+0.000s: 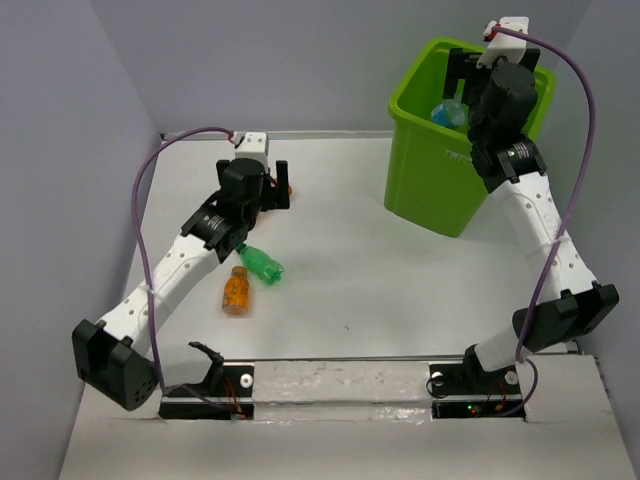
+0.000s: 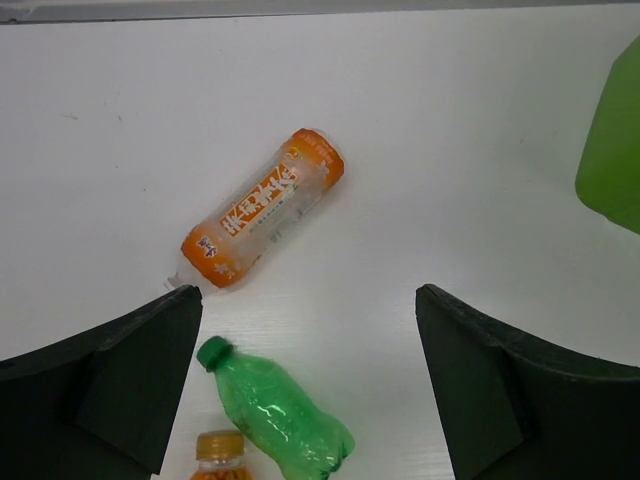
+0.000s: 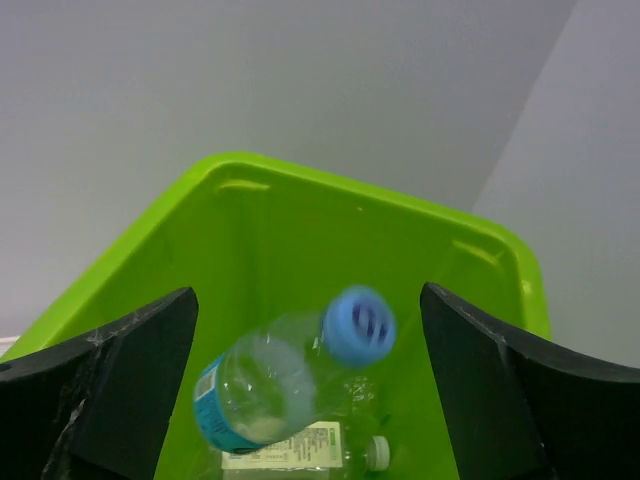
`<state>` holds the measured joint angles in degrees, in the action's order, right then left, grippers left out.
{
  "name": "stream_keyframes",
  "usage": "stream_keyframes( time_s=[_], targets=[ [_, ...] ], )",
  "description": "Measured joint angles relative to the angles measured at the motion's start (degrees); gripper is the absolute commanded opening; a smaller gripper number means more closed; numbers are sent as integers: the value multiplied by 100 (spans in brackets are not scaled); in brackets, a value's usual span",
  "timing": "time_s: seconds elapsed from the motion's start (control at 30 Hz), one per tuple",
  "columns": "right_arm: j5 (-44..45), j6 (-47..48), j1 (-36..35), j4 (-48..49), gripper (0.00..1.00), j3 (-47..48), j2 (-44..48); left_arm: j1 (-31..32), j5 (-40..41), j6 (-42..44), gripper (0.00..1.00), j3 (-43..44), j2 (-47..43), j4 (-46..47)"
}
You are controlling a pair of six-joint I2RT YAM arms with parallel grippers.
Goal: Put the plastic bottles in the bin
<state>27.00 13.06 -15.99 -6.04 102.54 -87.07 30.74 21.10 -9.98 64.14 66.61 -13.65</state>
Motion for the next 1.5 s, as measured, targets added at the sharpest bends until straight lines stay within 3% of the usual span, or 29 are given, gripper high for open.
stream_keyframes(
  time_s=[0.23,0.43,0.53,0.7,0.83,0.97,1.23,1.37,1.5],
  targets=[
    [-474,-442,15,-391,96,37,267,-363,-280,734,99,968,1790,-76],
    [-2052,-1342,-70,-581,94,-603,1425,-533,-431,1314,99,1241,2918,-59],
    [-2826,-1757,-695,-304,93,-1349,2094,-662,-557,1554,99,1462,3338,-31],
    [-3445,-2065,-2140,52,93,-2557,2448,-905,-920,1895,99,1690,3842,101],
    [-3405,-2218,-2907,76,93,-3530,2212,-1019,-1228,2061,99,1722,4081,140],
    [-3150,-2245,-3536,-13,93,-3928,1884,-1117,-1519,2186,99,2168,4518,61],
    [-2876,-2256,-3851,46,93,-3960,1812,-1187,-1635,2212,98,2778,5366,-98],
    [-2726,-2256,-3856,46,93,-3960,1803,-1187,-1456,2190,81,3082,5807,-153],
    [-2632,-2256,-3895,46,93,-3960,1727,-1213,-1331,2157,71,3106,5890,-181]
  ],
)
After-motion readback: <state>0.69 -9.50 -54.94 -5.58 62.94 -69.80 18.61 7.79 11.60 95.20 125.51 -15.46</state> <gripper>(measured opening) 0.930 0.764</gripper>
